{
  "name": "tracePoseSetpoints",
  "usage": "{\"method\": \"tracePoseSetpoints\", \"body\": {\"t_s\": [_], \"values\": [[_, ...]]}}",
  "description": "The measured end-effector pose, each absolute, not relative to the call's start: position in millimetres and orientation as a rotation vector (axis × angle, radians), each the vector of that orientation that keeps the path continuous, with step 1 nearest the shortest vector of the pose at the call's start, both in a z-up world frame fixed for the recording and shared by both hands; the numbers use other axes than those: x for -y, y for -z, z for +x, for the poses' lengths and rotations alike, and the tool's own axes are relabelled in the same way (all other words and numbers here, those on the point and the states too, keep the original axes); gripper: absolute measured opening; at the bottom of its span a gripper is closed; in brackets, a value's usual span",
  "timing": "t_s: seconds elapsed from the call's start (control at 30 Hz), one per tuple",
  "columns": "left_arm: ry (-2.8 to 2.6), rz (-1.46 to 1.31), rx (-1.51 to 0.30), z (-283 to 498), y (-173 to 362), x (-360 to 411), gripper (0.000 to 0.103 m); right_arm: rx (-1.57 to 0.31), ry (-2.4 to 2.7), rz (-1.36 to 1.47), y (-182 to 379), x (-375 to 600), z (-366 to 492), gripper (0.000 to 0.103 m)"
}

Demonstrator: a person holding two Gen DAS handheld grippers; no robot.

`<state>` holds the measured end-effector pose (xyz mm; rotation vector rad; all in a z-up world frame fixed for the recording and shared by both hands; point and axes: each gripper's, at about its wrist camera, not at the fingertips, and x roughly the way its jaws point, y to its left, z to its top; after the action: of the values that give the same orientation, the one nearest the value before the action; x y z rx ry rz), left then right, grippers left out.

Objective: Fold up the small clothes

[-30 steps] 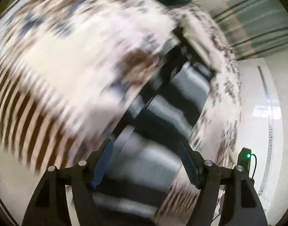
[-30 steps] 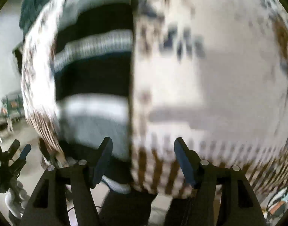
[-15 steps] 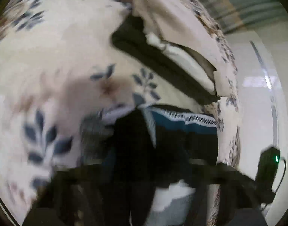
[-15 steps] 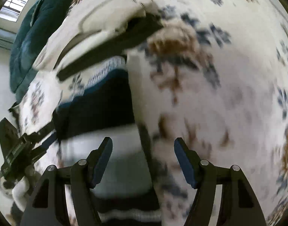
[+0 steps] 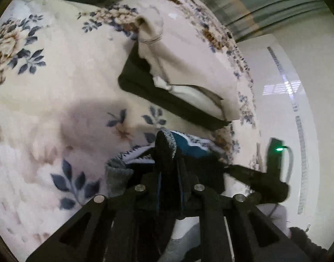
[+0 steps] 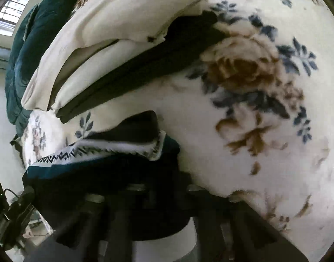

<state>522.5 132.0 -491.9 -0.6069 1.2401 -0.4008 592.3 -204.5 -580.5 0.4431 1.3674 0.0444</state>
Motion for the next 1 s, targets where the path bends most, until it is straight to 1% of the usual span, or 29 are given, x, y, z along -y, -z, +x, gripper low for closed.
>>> {"method": "tracePoseSetpoints", "body": {"t_s": [0.1, 0.2, 0.23, 0.27, 0.3, 0.33, 0.37, 0.4, 0.43, 0.47, 0.5, 0.63, 0.73, 0.8, 0.83, 0.87, 1.0], "values": [[0.404, -0.601, -1.279, 535, 508, -138, 0.010, -1.350, -0.024, 0.412, 569, 205, 598, 0.005], [0.387, -0.629, -1.358, 553, 545, -135, 0.010, -1.374, -0.004, 0.339, 575, 202, 608, 0.005], [0.388, -0.658, -1.389, 557, 559, -132, 0.011, -1.405, 0.002, 0.304, 582, 201, 611, 0.005], [0.393, -0.667, -1.404, 558, 566, -130, 0.014, -1.435, 0.005, 0.278, 589, 198, 615, 0.005], [0.395, -0.676, -1.412, 559, 568, -129, 0.015, -1.447, 0.001, 0.272, 592, 196, 616, 0.006], [0.406, -0.688, -1.401, 557, 563, -130, 0.021, -1.454, -0.012, 0.283, 592, 196, 616, 0.007], [0.423, -0.699, -1.387, 553, 555, -132, 0.034, -1.463, -0.037, 0.307, 591, 196, 614, 0.010], [0.431, -0.707, -1.364, 548, 546, -136, 0.042, -1.461, -0.059, 0.326, 587, 198, 611, 0.017], [0.428, -0.712, -1.336, 540, 537, -141, 0.057, -1.451, -0.075, 0.334, 582, 199, 607, 0.024], [0.419, -0.717, -1.310, 532, 528, -146, 0.065, -1.439, -0.083, 0.334, 576, 202, 601, 0.040], [0.391, -0.710, -1.296, 523, 522, -150, 0.066, -1.429, -0.086, 0.336, 571, 205, 594, 0.048], [0.345, -0.732, -1.319, 503, 525, -152, 0.066, -1.441, -0.096, 0.386, 564, 217, 568, 0.048], [0.378, -0.806, -1.390, 508, 553, -132, 0.066, -1.454, -0.088, 0.403, 569, 218, 557, 0.048], [0.381, -0.785, -1.377, 513, 562, -117, 0.066, -1.455, -0.068, 0.402, 577, 218, 552, 0.048], [0.387, -0.783, -1.360, 515, 562, -114, 0.058, -1.455, -0.058, 0.399, 580, 216, 552, 0.048], [0.418, -0.805, -1.339, 516, 560, -108, 0.016, -1.453, -0.048, 0.395, 583, 213, 553, 0.048], [0.607, -1.029, -1.247, 517, 550, -105, 0.015, -1.438, -0.050, 0.360, 582, 210, 554, 0.048]]}}
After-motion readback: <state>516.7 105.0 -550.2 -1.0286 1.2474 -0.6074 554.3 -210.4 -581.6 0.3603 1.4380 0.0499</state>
